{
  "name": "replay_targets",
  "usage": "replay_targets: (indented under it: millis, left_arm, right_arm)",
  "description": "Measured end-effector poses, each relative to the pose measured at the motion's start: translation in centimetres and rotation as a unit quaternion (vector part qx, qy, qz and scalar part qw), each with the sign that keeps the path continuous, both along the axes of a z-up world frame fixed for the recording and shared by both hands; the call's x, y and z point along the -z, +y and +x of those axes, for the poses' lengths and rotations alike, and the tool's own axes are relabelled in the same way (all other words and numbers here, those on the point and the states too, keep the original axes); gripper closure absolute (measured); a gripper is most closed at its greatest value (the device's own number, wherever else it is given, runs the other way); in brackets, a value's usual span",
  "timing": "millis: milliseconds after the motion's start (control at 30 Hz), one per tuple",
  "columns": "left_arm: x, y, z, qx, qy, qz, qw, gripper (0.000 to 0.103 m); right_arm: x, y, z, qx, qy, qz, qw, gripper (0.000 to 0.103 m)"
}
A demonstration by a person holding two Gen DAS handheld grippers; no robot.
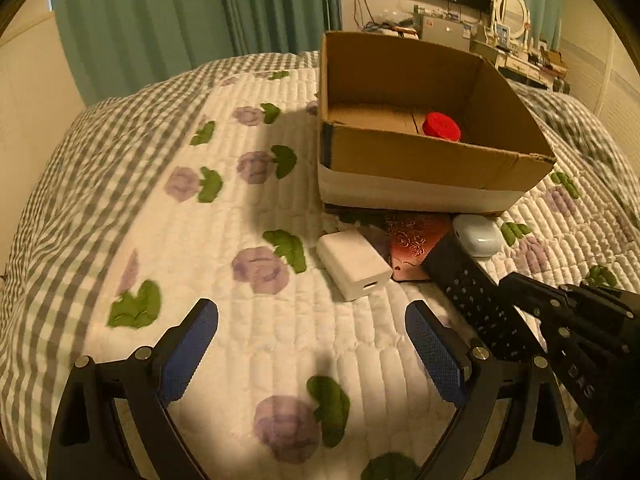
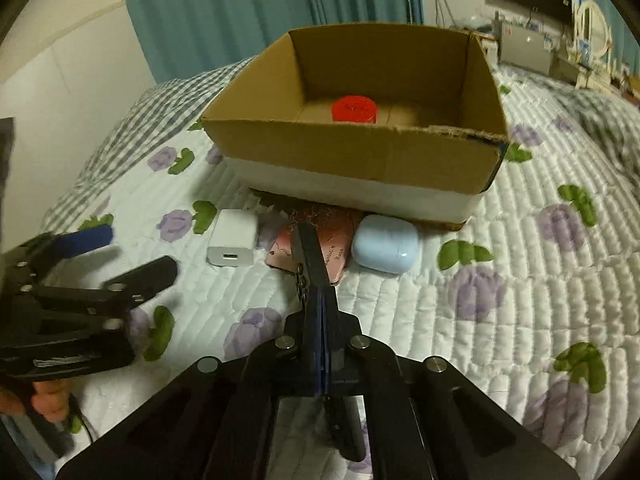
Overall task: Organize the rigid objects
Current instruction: 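Grasp the black remote control with the right gripper, then grasp the small white charger with the left gripper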
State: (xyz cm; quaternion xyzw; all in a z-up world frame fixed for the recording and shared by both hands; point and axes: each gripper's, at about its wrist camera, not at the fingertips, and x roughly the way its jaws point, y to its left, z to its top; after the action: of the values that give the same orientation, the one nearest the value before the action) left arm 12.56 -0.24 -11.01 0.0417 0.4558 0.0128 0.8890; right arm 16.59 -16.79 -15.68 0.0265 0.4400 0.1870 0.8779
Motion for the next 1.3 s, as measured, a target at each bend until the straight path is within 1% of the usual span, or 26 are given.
replay_targets:
  millis: [133,167,200,233,267,367,433,533,567,600,667,700,767,833,900,967,1033,1100,1133,1167,1200,1233,1267,1300]
  left_arm:
    - [1.0,-0.2,0.9,-0.004,0.007,0.007,0.9999,0.007]
    - [1.2,-0.1,1.1,-0.007,0.009,0.009,0.9999,0.007]
    - [1.4,0.0,1.1,-0.009,0.010,0.010,0.9999,0.007]
    - [1.6,0.2,1.1,-0.010,0.011,0.010,0.9998,0.007]
    - [1.7,0.3,1.0,-0.011,0.012,0.008,0.9998,0.007]
    - [1.7,0.5,0.8,-0.009,0.010,0.003,0.9999,0.007]
    - [1.7,0.5,0.8,-0.007,0.008,0.001,0.9999,0.007]
    - [1.8,0.2,0.9,-0.002,0.009,0.002,1.0000,0.007]
    - [1.8,0.1,0.9,-0.002,0.010,0.003,0.9999,0.007]
    - [1.9,0.0,0.9,-0.002,0.011,0.004,0.9999,0.007]
    - [1.9,-0.1,0.9,-0.003,0.012,0.004,0.9999,0.007]
    - [1.8,-0.1,1.0,-0.003,0.012,0.003,0.9999,0.007]
    - [1.8,-0.4,1.2,-0.004,0.012,-0.001,0.9999,0.007]
    - [1.8,-0.7,1.6,-0.002,0.011,-0.005,0.9999,0.007]
    - [2.3,-1.3,2.3,-0.001,0.015,-0.004,0.9999,0.007]
    - [2.9,-2.0,3.1,0.003,0.018,0.001,0.9998,0.007]
    - [3.5,-2.9,3.8,0.007,0.012,0.016,0.9998,0.007]
    - [4.0,-3.3,4.5,0.003,0.007,0.014,0.9999,0.009]
    - [4.2,-3.3,4.8,0.002,0.005,0.010,0.9999,0.013]
    - [4.6,-3.3,5.2,-0.001,0.006,0.006,1.0000,0.026]
    - [5.0,-3.4,5.6,-0.003,0.009,0.005,0.9999,0.036]
    - [5.3,-3.3,5.8,-0.007,0.007,0.003,0.9999,0.038]
    - [5.3,-3.3,5.8,-0.007,0.003,0.000,1.0000,0.047]
    - [5.3,-3.2,5.7,-0.008,0.003,-0.002,1.0000,0.049]
  right_arm:
    - [0.4,-0.5,0.5,0.009,0.009,0.003,1.000,0.102]
    - [0.6,-0.4,0.6,0.007,0.015,0.006,1.000,0.095]
    - [0.8,-0.4,0.7,0.001,0.024,0.012,1.000,0.076]
    - [1.0,-0.4,0.8,-0.005,0.033,0.019,0.999,0.065]
    - [1.1,-0.3,0.7,-0.007,0.035,0.017,0.999,0.057]
    - [2.0,0.2,1.0,-0.012,0.051,0.002,0.999,0.057]
    - [3.0,0.8,1.4,-0.014,0.069,-0.021,0.997,0.057]
    - [3.6,1.4,1.5,-0.019,0.073,-0.043,0.996,0.058]
    - [3.6,1.4,1.5,-0.018,0.071,-0.046,0.996,0.059]
    - [3.5,1.5,1.4,-0.016,0.066,-0.050,0.996,0.065]
    - [2.7,1.3,0.9,0.000,0.039,-0.060,0.997,0.078]
    - [2.2,1.0,0.7,0.012,0.026,-0.061,0.998,0.081]
    - [1.3,0.0,0.6,0.034,0.005,-0.053,0.998,0.082]
    - [0.7,-0.4,0.7,0.053,-0.006,-0.074,0.996,0.082]
    - [0.6,-0.7,1.2,0.069,-0.003,-0.088,0.994,0.083]
    - [0.9,-1.1,1.7,0.078,0.009,-0.087,0.993,0.083]
    - [1.2,-1.4,1.9,0.084,0.016,-0.090,0.992,0.083]
    - [1.2,-1.3,2.0,0.085,0.015,-0.090,0.992,0.083]
    - [1.2,-1.3,2.0,0.085,0.014,-0.091,0.992,0.083]
    - [1.3,-1.3,2.0,0.085,0.013,-0.092,0.992,0.083]
    - [1.3,-1.4,1.8,0.084,0.012,-0.093,0.992,0.083]
    - [1.4,-1.2,1.8,0.083,0.012,-0.093,0.992,0.083]
    - [1.4,-1.2,1.7,0.083,0.012,-0.094,0.992,0.083]
    - [1.4,-1.2,1.7,0.083,0.011,-0.094,0.992,0.083]
